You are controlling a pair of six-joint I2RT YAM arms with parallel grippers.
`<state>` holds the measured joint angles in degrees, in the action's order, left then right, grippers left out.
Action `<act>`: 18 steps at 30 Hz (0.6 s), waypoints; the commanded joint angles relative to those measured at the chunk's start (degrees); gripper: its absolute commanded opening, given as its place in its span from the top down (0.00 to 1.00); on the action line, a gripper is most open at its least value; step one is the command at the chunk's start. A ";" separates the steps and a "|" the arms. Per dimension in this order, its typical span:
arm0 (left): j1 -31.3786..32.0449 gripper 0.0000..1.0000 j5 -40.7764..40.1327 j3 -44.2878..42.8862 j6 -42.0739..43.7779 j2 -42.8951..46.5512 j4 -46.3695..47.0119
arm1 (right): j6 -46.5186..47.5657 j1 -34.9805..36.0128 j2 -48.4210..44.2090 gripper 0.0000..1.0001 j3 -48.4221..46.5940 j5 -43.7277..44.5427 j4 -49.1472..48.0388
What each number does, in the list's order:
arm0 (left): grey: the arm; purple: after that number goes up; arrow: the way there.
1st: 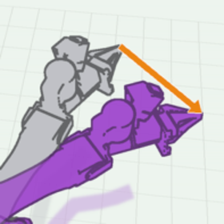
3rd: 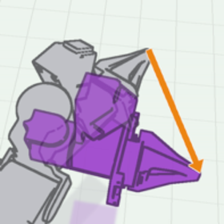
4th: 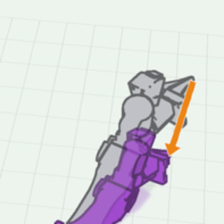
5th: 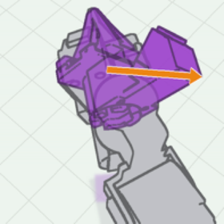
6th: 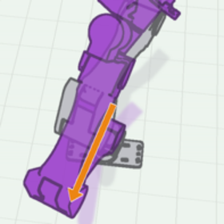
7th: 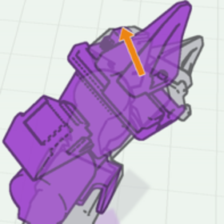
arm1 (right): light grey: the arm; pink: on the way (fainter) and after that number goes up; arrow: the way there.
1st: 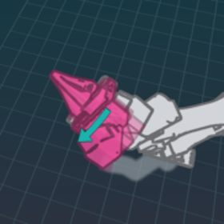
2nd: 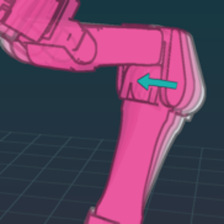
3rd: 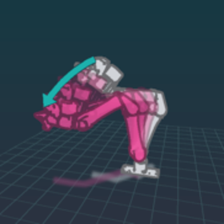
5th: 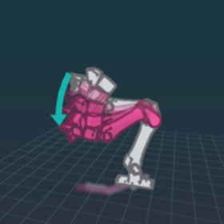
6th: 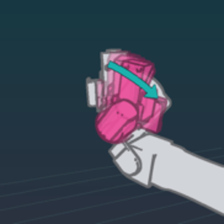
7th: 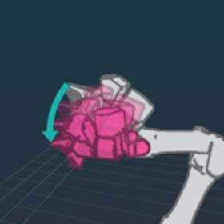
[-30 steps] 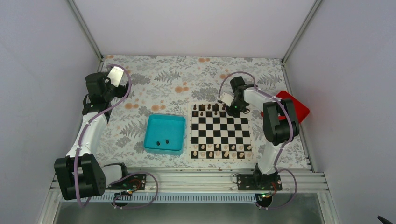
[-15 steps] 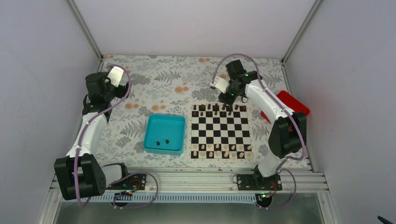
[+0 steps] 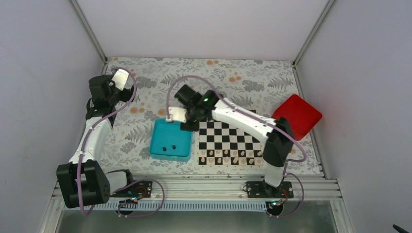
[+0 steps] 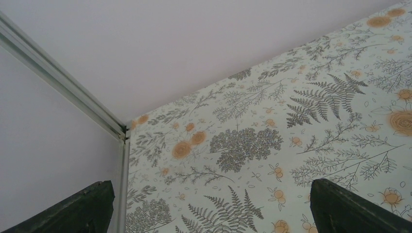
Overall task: Set up the chess pieces on the board
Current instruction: Pick up the chess piece from the storage box.
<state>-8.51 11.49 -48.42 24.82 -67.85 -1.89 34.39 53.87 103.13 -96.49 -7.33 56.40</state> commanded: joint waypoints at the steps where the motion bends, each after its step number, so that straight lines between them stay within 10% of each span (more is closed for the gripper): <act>1: -0.19 0.00 1.37 -0.46 -0.12 0.70 0.79 | -1.01 5.42 7.30 0.56 -1.65 1.68 -0.68; 18: -0.25 0.00 2.05 -0.44 -0.07 1.67 0.31 | 0.73 11.08 19.55 0.56 -3.17 0.51 -3.81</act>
<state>-8.51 12.34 -48.42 24.82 -67.33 -1.96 34.50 64.49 121.45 -97.65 -6.74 53.60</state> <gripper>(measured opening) 0.999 0.441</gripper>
